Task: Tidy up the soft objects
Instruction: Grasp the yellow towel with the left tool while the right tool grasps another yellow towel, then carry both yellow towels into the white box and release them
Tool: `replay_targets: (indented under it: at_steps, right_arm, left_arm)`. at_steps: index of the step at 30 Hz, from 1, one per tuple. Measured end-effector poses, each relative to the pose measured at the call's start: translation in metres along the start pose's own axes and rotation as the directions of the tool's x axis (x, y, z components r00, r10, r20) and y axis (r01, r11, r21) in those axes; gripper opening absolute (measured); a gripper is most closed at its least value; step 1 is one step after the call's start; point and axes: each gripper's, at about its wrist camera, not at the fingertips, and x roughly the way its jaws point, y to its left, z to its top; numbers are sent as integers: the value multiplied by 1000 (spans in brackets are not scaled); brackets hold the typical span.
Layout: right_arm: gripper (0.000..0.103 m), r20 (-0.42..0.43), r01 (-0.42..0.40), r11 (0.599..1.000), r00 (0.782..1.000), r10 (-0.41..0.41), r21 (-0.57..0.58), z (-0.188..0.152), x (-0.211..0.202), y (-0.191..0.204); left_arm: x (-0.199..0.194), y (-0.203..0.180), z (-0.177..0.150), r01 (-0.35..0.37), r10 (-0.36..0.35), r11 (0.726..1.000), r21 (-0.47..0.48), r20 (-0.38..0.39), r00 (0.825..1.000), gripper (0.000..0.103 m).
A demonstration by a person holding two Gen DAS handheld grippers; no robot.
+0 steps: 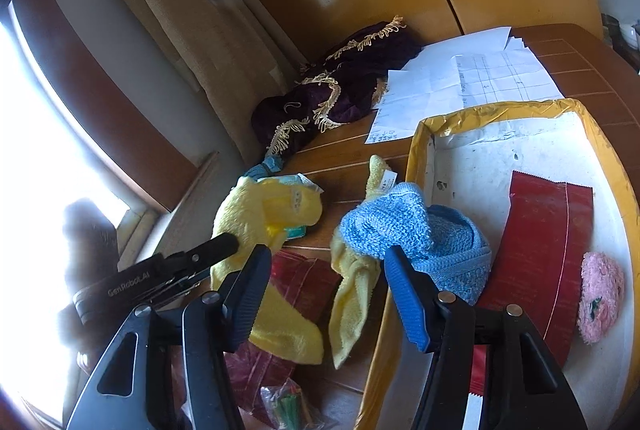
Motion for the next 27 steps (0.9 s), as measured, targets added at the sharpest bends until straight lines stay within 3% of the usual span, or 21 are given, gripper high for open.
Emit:
replay_targets:
  at_steps: [6, 11, 16, 18, 24, 26, 27]
  right_arm:
    - [60, -89, 89, 995, 992, -93, -42, 11, 32, 31]
    - [57, -180, 223, 967, 953, -243, -121, 13, 81, 52]
    - [55, -162, 398, 905, 893, -419, -151, 22, 105, 51]
    - [55, -200, 415, 899, 877, -437, -141, 26, 114, 44]
    - [58, -216, 524, 831, 803, -556, -188, 29, 144, 39]
    - [54, -198, 554, 803, 781, -593, -221, 25, 147, 42]
    - [47, -186, 574, 785, 766, -615, -233, 23, 147, 42]
  left_arm:
    - [-16, 26, 0, 28, -27, 998, -64, 28, 999, 34]
    - [-25, 38, 1, 51, -47, 995, -81, 48, 998, 34]
    - [-24, 44, -1, 66, -63, 994, -82, 41, 997, 34]
    - [-22, 45, -1, 66, -63, 995, -80, 36, 997, 34]
    - [-18, 45, 0, 68, -66, 994, -80, 23, 998, 34]
    - [-17, 44, -1, 66, -65, 995, -79, 21, 998, 34]
    - [-17, 44, -2, 63, -62, 995, -79, 21, 998, 34]
